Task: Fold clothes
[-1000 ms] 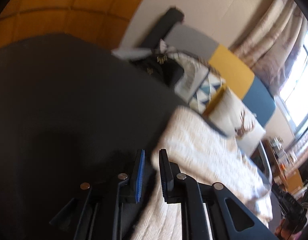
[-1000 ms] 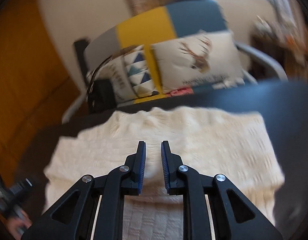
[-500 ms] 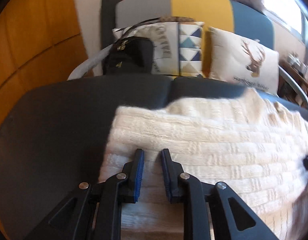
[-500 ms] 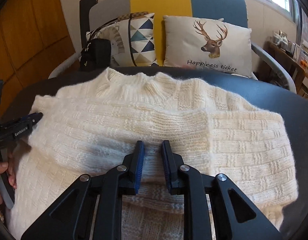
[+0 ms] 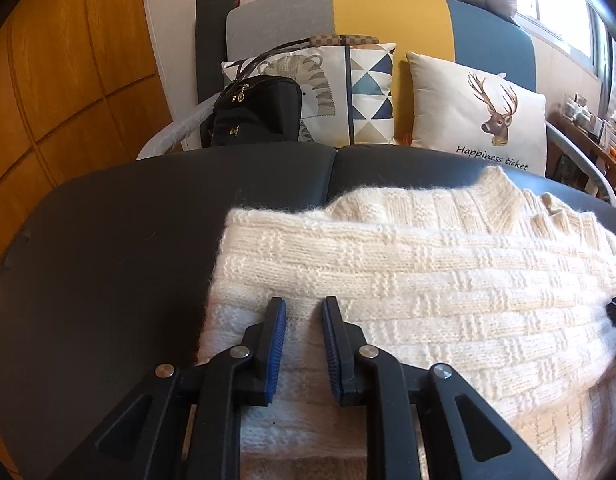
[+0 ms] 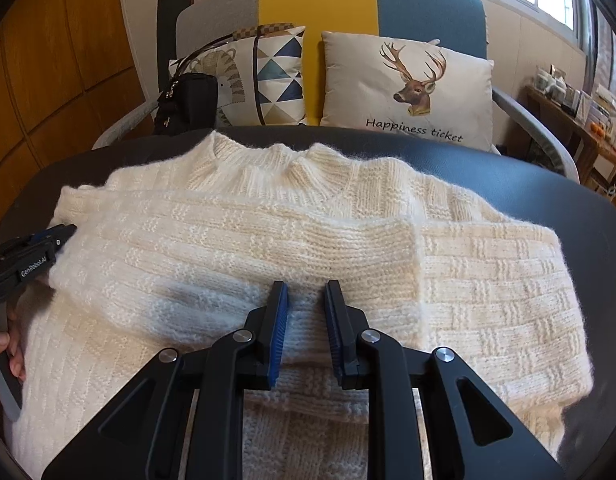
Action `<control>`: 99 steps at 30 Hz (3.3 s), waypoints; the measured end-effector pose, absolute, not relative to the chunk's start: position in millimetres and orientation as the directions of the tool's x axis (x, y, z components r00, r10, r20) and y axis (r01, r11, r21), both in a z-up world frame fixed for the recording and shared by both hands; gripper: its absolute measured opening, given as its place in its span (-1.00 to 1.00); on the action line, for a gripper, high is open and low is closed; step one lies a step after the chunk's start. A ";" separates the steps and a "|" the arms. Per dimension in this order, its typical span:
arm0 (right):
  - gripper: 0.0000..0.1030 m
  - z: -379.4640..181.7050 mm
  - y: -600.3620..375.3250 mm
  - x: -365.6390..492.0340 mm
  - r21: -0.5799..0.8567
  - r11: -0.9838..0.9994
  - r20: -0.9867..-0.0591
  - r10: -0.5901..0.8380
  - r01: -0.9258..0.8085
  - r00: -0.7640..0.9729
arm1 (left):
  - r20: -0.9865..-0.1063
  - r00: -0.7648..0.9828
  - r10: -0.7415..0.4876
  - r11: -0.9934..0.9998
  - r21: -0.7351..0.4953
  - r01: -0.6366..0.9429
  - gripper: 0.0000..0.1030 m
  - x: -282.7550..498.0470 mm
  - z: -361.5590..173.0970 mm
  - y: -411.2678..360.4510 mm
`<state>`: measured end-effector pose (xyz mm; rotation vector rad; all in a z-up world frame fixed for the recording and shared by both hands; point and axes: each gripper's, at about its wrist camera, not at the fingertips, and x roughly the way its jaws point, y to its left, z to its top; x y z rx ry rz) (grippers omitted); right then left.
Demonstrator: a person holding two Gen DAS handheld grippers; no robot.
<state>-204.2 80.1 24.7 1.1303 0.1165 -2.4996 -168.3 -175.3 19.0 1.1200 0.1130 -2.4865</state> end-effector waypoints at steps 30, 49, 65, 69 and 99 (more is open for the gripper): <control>-0.18 31.3 303.8 -92.3 0.722 -0.692 -0.543 -0.568 0.001 -0.619 | -0.641 -0.728 -0.243 -0.857 0.494 -0.148 -0.64 -162.5 17.5 99.9; -0.91 16.7 287.4 -129.5 0.436 -0.899 -0.700 -0.369 0.043 -0.611 | -0.649 -0.743 -0.165 -0.902 0.404 -0.152 -0.65 -157.9 15.0 88.8; -0.92 31.5 321.1 -97.0 0.558 -0.829 -0.636 -0.403 -0.032 -0.658 | -0.655 -0.742 -0.143 -0.912 0.379 -0.159 -0.65 -158.6 15.1 82.4; -0.92 45.3 298.3 -116.2 0.523 -0.850 -0.607 -0.422 0.061 -0.673 | -0.652 -0.744 -0.148 -0.910 0.384 -0.156 -0.64 -158.0 14.8 84.0; -1.00 11.3 274.6 -183.2 0.301 -0.952 -0.729 -0.193 -0.054 -0.657 | -0.643 -0.766 -0.006 -0.986 0.133 -0.103 -0.62 -131.4 54.2 17.5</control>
